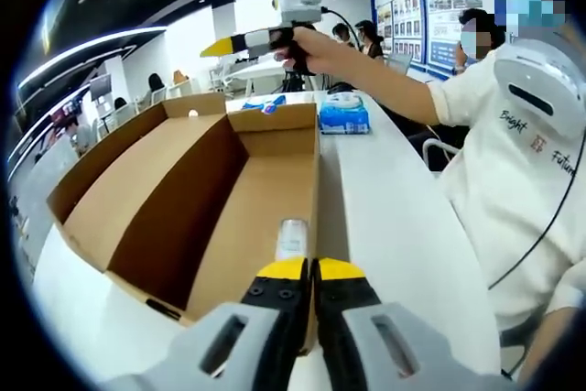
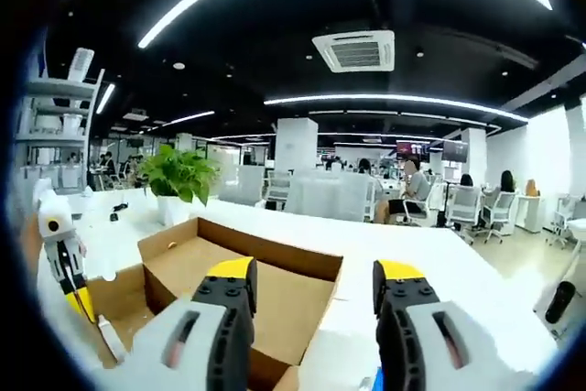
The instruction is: Operate the shoe box by opening the lid, removing the specified soft item, and placing it in the target area until the item is outside and the box remains undamaged.
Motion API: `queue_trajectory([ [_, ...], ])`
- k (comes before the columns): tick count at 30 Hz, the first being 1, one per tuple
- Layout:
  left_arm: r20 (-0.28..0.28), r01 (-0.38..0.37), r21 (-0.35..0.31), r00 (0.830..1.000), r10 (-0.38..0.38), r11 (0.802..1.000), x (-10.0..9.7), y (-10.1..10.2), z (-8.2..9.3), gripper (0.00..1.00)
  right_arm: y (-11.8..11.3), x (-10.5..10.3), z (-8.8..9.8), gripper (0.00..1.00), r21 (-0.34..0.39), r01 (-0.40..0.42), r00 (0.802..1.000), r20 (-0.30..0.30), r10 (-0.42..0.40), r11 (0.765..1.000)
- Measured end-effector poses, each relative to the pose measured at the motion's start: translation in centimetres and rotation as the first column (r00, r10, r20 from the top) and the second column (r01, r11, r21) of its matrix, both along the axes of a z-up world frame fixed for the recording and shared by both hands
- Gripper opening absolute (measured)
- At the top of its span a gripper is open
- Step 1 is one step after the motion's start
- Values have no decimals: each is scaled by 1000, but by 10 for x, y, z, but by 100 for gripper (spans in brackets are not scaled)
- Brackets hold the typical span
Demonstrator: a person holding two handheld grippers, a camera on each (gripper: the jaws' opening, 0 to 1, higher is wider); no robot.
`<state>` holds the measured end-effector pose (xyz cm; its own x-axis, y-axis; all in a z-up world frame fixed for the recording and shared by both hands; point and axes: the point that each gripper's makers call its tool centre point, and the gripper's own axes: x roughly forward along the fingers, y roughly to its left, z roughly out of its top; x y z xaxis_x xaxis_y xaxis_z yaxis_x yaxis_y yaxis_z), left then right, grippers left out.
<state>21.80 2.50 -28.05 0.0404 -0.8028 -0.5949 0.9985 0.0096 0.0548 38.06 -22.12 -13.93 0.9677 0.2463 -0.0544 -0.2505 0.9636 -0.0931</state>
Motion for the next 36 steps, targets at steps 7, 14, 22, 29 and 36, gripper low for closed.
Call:
queue_trajectory([
  [7,12,-4,3,1000,4,1000,-1,0,-1,2,-1,22,-16,45,21,-18,999,-51,19,1000],
  [14,6,-2,-1,1000,2,1000,0,0,0,2,5,50,-29,42,22,9,991,-132,-6,1000],
  [22,12,-1,-1,1000,1,1000,0,0,0,2,-6,69,-47,33,52,72,982,-181,-62,996],
  [29,19,11,0,1000,-11,1000,-1,0,-1,2,-8,68,-60,28,8,77,975,-211,-74,997],
  [36,25,20,-3,999,-20,1000,-1,0,0,2,-7,64,-67,26,-35,78,972,-217,-84,996],
])
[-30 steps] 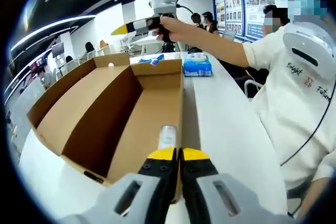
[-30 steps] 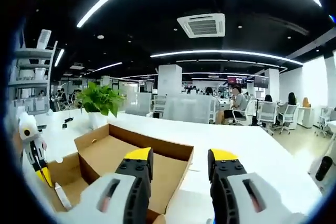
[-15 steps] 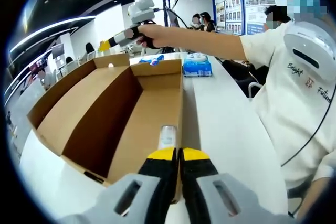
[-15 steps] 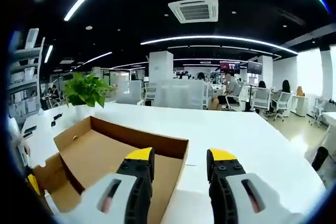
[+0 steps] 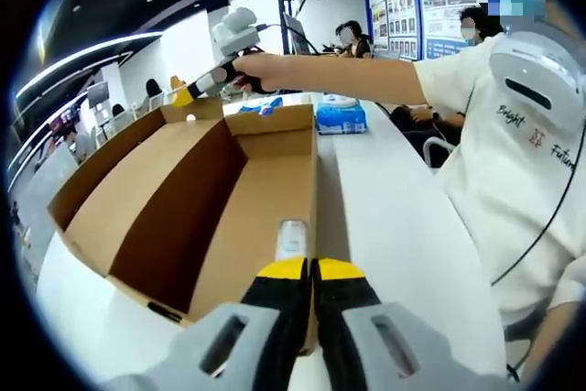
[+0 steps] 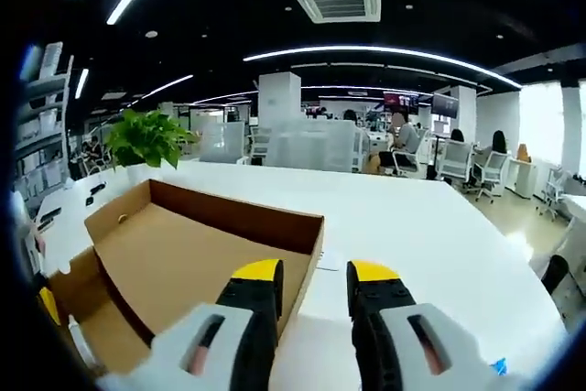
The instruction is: Operate the shoe box by opening the lid, removing the specified soft item, and placing it in the target area until the item is outside and the box remains undamaged.
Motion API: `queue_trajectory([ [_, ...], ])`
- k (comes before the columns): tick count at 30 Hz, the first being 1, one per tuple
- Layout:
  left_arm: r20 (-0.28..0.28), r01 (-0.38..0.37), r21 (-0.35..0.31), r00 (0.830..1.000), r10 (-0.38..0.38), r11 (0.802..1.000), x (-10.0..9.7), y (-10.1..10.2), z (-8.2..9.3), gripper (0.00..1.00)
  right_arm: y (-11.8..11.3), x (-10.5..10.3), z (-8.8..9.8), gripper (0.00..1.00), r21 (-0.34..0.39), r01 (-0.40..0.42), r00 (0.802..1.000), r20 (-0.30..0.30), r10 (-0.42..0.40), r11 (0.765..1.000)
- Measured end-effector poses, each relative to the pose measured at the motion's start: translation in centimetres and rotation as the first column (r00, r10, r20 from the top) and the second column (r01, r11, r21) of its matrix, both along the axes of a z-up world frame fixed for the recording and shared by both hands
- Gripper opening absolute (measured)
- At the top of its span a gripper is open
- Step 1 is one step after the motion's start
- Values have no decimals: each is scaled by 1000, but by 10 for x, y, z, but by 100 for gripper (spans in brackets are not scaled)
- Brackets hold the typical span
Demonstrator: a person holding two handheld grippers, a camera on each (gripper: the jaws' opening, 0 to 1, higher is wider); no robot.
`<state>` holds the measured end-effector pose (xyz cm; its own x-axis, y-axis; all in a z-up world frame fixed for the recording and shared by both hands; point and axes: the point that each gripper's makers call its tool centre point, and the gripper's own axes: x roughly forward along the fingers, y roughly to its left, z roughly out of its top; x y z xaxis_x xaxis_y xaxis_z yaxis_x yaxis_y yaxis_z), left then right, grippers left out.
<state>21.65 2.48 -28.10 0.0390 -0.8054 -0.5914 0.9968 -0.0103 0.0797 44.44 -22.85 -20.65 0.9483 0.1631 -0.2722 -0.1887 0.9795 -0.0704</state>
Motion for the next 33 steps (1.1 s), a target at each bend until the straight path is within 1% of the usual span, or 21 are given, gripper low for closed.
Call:
queue_trajectory([
  [1,5,6,-1,1000,-6,1000,-1,0,0,2,2,-2,3,26,-11,-7,1000,19,7,1000],
  [3,9,12,-4,1000,-12,1000,-1,0,0,2,1,-2,3,24,-21,-5,1000,16,6,1000],
  [6,6,16,-1,1000,-15,1000,-1,0,0,2,1,-1,-4,23,-19,-9,1000,-19,8,1000],
  [12,8,13,-8,1000,-13,1000,-1,0,1,2,3,1,-10,19,-1,-3,999,-48,3,1000],
  [16,7,14,-13,1000,-14,1000,0,0,1,2,7,2,-16,16,-12,3,997,-79,-4,1000],
  [17,6,15,-14,1000,-15,1000,-1,0,1,2,8,1,-20,15,-25,1,995,-97,-4,1000],
  [18,5,15,-13,1000,-15,1000,-1,0,1,2,8,2,-22,13,-38,7,995,-102,-10,999],
  [19,5,16,-11,1000,-16,1000,-1,0,1,2,8,2,-22,11,-37,6,994,-105,-10,999],
  [20,5,16,-11,1000,-16,1000,-1,0,1,2,8,1,-24,10,-9,14,992,-122,-15,1000],
  [21,4,15,-11,1000,-15,1000,-1,0,1,2,8,2,-24,9,-7,16,992,-123,-17,1000],
  [27,4,18,-22,1000,-18,1000,0,1,2,2,7,4,-27,11,6,15,991,-130,-14,1000],
  [29,3,19,-23,1000,-19,1000,-1,0,2,2,8,5,-31,11,11,15,990,-142,-14,1000],
  [31,1,19,-22,1000,-19,1000,-1,0,2,2,7,6,-31,10,28,20,990,-141,-16,999],
  [33,0,19,-21,1000,-19,1000,-1,0,2,2,7,7,-31,11,45,25,990,-139,-18,999],
])
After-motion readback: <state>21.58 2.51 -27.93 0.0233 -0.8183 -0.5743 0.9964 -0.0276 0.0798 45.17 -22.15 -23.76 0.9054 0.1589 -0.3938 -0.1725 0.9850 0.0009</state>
